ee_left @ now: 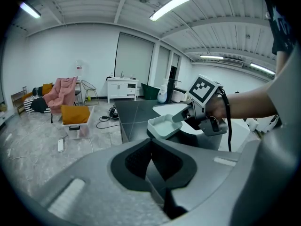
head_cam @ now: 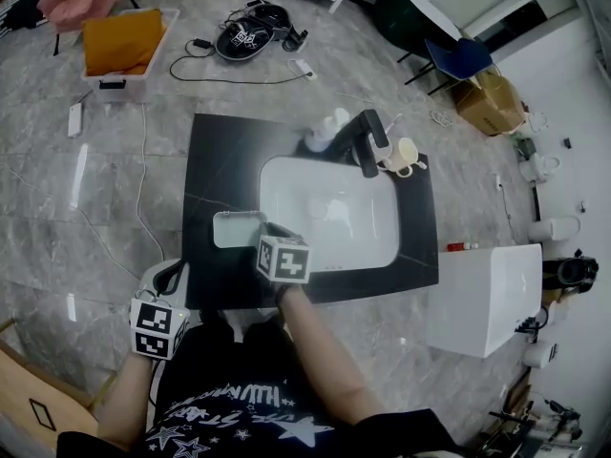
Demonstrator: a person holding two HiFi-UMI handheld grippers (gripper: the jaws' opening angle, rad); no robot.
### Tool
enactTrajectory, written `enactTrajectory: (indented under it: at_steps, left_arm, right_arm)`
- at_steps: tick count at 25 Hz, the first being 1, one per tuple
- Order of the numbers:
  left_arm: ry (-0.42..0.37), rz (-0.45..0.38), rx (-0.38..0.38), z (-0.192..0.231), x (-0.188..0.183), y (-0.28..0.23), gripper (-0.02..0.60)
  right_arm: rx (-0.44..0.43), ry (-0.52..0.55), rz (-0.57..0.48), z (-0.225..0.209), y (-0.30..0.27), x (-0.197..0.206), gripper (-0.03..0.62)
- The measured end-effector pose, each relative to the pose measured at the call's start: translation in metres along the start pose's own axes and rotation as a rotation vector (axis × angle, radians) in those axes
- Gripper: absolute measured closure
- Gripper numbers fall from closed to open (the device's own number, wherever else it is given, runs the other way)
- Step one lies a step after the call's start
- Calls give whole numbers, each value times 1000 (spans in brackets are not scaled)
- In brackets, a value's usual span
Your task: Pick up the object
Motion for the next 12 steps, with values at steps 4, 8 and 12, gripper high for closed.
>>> enactTrajectory:
  at_steps: [4,8,12]
  left_arm:
    - [4,-4,-16,2,-3,3,572]
    - [7,-9,-32,-1,-10,3,572]
    - [13,-15,-64,-9,-18,4,572]
  right_arm:
    - [-11,-5,-1,3,5,-4,568]
    - [-45,-20,-13,2,13,-14,583]
    - [-80,-12,-30,-1,24,-26,583]
Point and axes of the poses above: the fingertips, and each gripper's own axes: y backward along the fingers, z to its left, x out of its underside, the point moved 3 cm from there along y, backward along the fingers, and after that the axes turned 15 degrees about -y, right-handed, at the moved point
